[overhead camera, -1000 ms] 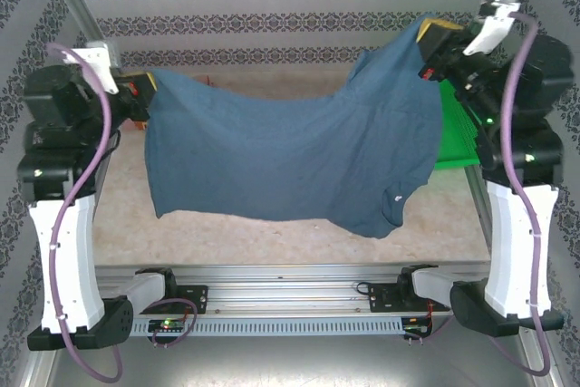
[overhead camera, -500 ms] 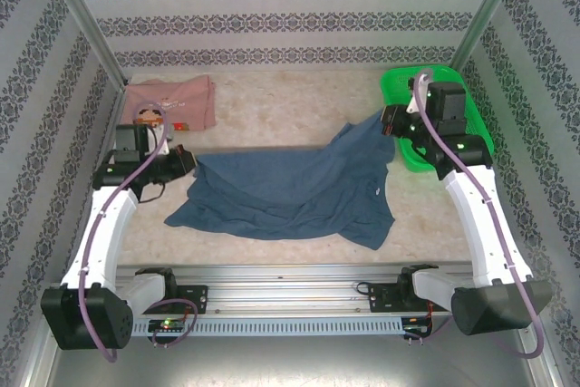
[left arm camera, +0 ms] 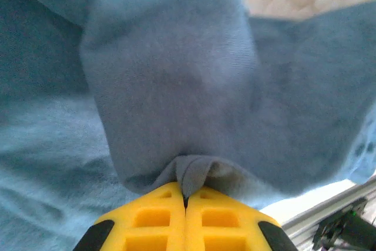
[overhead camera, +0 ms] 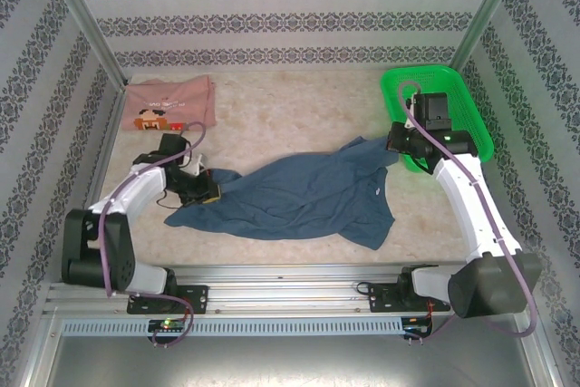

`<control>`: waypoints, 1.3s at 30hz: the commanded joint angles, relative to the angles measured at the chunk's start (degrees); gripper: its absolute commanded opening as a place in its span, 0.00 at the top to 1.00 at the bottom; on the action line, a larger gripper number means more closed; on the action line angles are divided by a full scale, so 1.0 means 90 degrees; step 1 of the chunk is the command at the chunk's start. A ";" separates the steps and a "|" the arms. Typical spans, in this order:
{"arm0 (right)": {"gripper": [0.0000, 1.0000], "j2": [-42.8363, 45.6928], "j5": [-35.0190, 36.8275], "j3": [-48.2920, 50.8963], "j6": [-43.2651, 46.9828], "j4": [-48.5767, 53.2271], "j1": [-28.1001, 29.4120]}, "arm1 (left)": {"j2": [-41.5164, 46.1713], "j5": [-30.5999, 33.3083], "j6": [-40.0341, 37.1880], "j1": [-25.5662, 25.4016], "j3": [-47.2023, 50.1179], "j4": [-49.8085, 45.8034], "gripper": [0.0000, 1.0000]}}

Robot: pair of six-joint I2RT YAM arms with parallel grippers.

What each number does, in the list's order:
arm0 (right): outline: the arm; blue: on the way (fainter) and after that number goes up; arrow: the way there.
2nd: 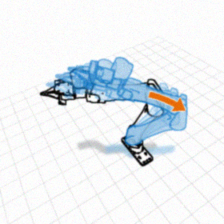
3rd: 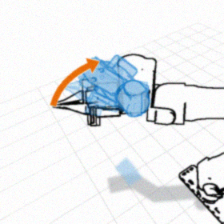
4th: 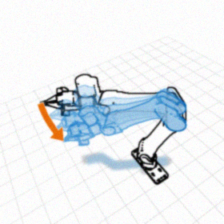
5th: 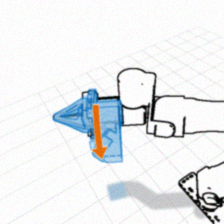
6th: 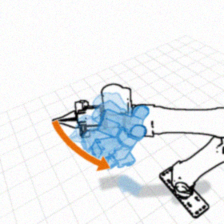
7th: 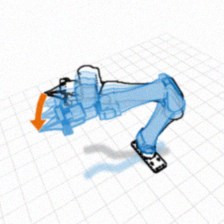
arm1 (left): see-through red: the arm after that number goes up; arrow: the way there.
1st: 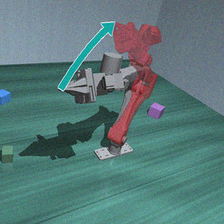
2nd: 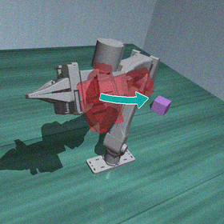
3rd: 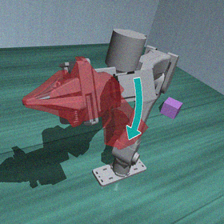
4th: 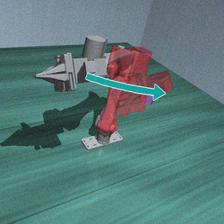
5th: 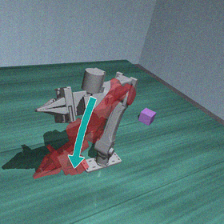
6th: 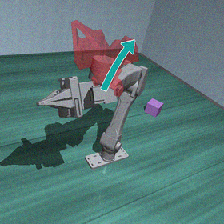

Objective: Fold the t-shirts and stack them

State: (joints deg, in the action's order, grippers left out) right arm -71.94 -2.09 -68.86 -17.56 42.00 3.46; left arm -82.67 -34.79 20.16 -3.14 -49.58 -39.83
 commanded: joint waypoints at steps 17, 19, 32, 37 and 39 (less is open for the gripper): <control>1.00 -0.0127 -0.0002 0.0197 0.0150 0.0099 -0.0043 | 0.0182 0.0558 -0.0309 -0.0238 -0.0509 -0.0486 0.53; 1.00 -0.0131 -0.0030 0.0219 0.0151 0.0094 -0.0049 | 0.0417 0.0804 -0.0473 -0.0424 -0.0535 -0.0914 0.53; 1.00 -0.0151 -0.0207 0.0271 0.0118 -0.0007 -0.0082 | 0.1141 0.2334 0.0565 -0.1751 0.0018 -0.1177 0.62; 1.00 -0.0151 -0.0286 0.0261 0.0097 -0.0038 -0.0130 | 0.1051 0.2604 0.0706 -0.1991 0.0345 -0.0841 0.63; 1.00 -0.0132 -0.0286 0.0276 0.0091 -0.0047 -0.0146 | 0.0990 0.2739 0.0724 -0.2046 0.0393 -0.0727 0.63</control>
State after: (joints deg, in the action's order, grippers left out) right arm -73.54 -3.90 -66.98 -17.56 42.17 2.63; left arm -73.14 -13.72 24.75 -20.45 -46.98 -48.01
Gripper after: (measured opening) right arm 0.065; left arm 0.369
